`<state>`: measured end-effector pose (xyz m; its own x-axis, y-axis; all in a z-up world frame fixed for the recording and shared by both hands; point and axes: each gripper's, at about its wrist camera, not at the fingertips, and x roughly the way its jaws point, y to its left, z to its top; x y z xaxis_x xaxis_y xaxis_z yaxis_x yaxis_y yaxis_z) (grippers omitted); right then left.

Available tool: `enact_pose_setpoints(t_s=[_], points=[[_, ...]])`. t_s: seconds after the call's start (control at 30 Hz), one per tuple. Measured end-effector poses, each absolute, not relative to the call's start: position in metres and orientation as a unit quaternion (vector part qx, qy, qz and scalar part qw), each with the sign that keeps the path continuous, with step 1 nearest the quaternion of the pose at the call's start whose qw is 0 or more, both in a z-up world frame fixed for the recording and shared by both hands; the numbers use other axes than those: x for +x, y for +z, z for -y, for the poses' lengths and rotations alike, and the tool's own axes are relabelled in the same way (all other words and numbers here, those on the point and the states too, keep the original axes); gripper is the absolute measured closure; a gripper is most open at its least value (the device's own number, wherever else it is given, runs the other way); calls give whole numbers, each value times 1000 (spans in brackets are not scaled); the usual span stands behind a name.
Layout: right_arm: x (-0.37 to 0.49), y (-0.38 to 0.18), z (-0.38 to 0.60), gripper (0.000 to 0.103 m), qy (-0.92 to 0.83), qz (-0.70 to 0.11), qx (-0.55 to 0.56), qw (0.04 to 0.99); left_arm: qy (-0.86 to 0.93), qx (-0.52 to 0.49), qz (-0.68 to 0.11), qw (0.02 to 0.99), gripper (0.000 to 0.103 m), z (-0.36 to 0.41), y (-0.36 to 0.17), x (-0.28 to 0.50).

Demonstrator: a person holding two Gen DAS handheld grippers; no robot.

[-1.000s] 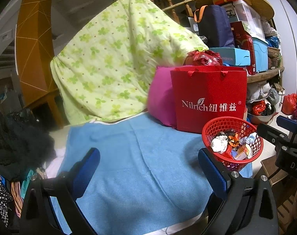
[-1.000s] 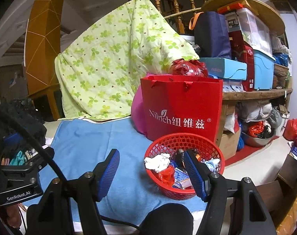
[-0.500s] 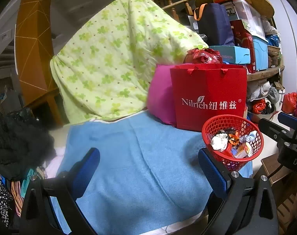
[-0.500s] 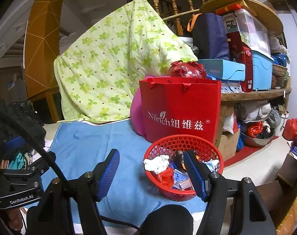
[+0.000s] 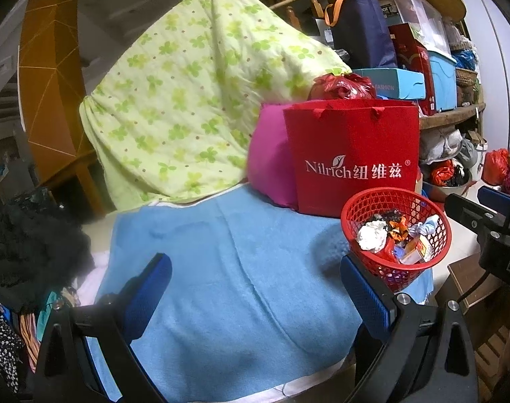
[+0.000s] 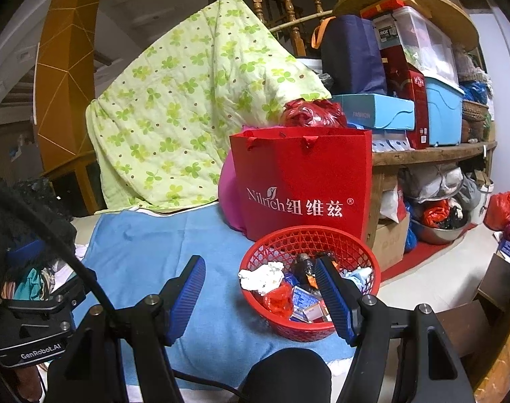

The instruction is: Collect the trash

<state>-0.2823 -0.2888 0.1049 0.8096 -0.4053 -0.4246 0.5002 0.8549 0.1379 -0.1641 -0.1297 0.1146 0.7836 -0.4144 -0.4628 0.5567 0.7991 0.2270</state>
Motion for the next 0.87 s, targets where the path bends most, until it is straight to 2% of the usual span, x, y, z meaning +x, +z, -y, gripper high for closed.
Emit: enact_pose_setpoints(t_s=[0.6,0.87], points=[[-284,95,325,31,-279,-202,138,929,-307,197,-206,908,3,181,111,-153],[-264,101,328,31,-284,-196,123,931,-322,150,-224,907,3,174,107,-113]])
